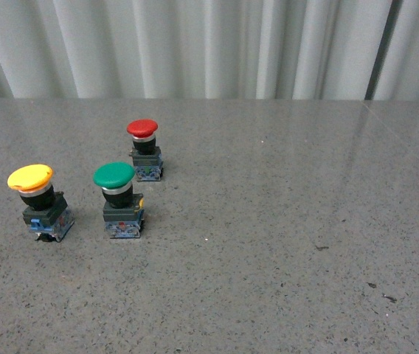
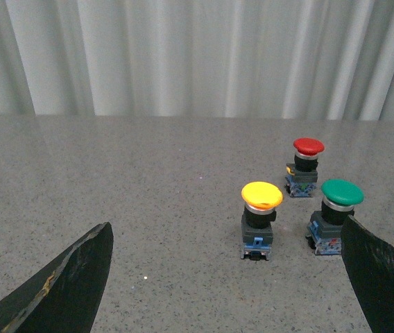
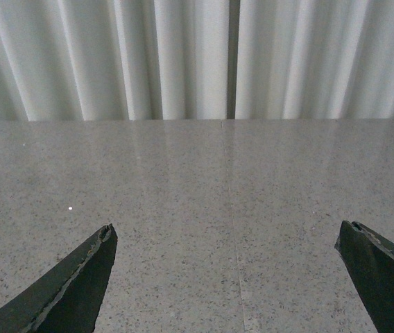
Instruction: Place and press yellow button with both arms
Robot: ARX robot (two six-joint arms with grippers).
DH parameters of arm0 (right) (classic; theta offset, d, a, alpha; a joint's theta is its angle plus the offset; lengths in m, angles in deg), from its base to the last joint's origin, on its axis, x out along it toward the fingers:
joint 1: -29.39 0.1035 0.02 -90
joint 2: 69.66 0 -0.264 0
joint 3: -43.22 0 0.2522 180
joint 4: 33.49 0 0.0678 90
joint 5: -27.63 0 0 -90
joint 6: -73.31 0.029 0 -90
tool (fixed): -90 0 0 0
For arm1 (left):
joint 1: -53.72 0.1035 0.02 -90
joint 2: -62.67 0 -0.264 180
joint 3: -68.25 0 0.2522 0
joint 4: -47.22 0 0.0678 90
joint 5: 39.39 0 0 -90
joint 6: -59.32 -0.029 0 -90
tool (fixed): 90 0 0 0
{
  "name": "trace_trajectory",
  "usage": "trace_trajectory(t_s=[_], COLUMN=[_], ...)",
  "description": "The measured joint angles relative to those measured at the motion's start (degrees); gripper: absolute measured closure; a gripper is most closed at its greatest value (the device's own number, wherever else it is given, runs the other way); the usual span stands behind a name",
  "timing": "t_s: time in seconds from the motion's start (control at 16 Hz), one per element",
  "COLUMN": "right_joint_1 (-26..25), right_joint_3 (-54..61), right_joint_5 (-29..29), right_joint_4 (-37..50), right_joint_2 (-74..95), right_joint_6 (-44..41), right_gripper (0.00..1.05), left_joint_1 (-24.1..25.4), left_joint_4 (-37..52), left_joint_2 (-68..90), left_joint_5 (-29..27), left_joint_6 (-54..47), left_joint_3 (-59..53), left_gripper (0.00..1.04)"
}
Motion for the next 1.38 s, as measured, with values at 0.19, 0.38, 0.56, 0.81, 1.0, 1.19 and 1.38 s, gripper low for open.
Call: trace_trajectory(t_s=[0.19,0.38,0.56,0.81,1.0,1.19,1.38], right_joint_1=[0.0,0.0,0.0,0.0,0.0,0.0,0.0], right_joint_3=[0.0,0.0,0.0,0.0,0.0,0.0,0.0], right_joint_5=[0.0,0.0,0.0,0.0,0.0,0.0,0.0], right_joint_4=[0.0,0.0,0.0,0.0,0.0,0.0,0.0], right_joint_2=[0.0,0.0,0.0,0.0,0.0,0.0,0.0], right_joint_6=[0.0,0.0,0.0,0.0,0.0,0.0,0.0], right_gripper=[0.06,0.06,0.06,0.06,0.06,0.06,0.06], left_joint_1=[0.0,0.0,0.0,0.0,0.0,0.0,0.0], left_joint_4=[0.0,0.0,0.0,0.0,0.0,0.0,0.0], left_joint_2=[0.0,0.0,0.0,0.0,0.0,0.0,0.0], left_joint_5=[0.0,0.0,0.0,0.0,0.0,0.0,0.0], left_joint_6=[0.0,0.0,0.0,0.0,0.0,0.0,0.0], left_joint_3=[0.0,0.0,0.0,0.0,0.0,0.0,0.0], left_gripper=[0.07,0.07,0.07,0.07,0.07,0.07,0.07])
